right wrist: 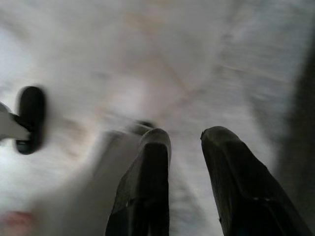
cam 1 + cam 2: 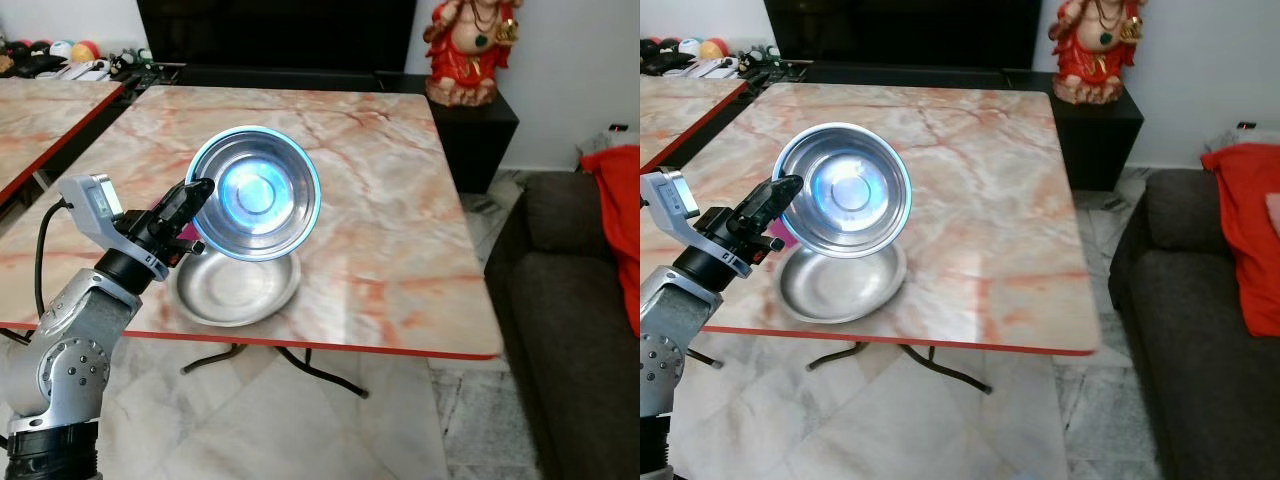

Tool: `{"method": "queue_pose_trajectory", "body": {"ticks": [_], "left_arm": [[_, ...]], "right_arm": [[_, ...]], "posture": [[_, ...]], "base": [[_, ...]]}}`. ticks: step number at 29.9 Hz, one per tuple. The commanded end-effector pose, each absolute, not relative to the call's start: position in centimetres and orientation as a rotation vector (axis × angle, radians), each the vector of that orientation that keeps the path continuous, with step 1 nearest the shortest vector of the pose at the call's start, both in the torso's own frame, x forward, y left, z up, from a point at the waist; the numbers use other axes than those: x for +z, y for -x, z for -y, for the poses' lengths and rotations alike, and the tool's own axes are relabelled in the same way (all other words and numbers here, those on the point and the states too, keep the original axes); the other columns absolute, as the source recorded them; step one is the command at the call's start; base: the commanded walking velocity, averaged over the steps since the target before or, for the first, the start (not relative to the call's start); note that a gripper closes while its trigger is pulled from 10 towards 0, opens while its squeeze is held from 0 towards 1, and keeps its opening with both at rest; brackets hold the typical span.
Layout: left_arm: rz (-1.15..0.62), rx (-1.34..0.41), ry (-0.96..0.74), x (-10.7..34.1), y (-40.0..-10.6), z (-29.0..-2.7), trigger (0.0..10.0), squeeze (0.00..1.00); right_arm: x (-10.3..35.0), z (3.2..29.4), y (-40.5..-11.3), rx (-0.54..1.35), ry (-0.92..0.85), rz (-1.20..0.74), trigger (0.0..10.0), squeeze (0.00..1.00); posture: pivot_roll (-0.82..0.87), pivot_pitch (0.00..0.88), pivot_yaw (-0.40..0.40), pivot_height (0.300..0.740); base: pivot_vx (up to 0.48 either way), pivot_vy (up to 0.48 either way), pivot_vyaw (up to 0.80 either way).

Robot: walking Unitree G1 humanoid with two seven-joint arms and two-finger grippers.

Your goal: Setting the table

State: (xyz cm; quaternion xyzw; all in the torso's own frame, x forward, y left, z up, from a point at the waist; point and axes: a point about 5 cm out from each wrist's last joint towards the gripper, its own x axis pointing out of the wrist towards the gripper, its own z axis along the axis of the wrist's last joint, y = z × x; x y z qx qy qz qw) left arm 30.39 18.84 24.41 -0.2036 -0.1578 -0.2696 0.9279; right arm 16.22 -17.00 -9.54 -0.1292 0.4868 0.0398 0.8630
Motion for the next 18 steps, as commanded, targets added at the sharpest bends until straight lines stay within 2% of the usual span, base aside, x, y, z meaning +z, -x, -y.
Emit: {"method": "queue_pose_trajectory", "body": {"ticks": [1,9,14,18], "left_arm": [[0.332,-0.5,0.392,24.8,-30.2,-19.7,10.0,0.0],[0.285,-0.365,0.43,23.0,-30.9,-20.5,10.0,0.0],[0.268,-0.353,0.416,22.7,-30.8,-20.8,10.0,0.0],[0.258,-0.351,0.391,22.6,-30.6,-21.5,10.0,0.0]], "right_arm": [[-9.6,16.9,-16.2,0.078,0.259,-1.023,10.0,0.0],[-9.6,16.8,-16.2,0.078,0.254,-1.023,10.0,0.0],[-9.5,16.8,-16.2,0.079,0.262,-1.019,10.0,0.0],[-9.5,16.9,-16.2,0.084,0.264,-1.018,10.0,0.0]], "posture": [[0.06,0.115,0.002,0.74],[0.06,0.118,0.004,0.74],[0.06,0.121,0.005,0.74],[0.06,0.123,0.004,0.74]], "base": [[0.0,0.0,0.0],[0.0,0.0,0.0],[0.0,0.0,0.0],[0.0,0.0,0.67]]}}
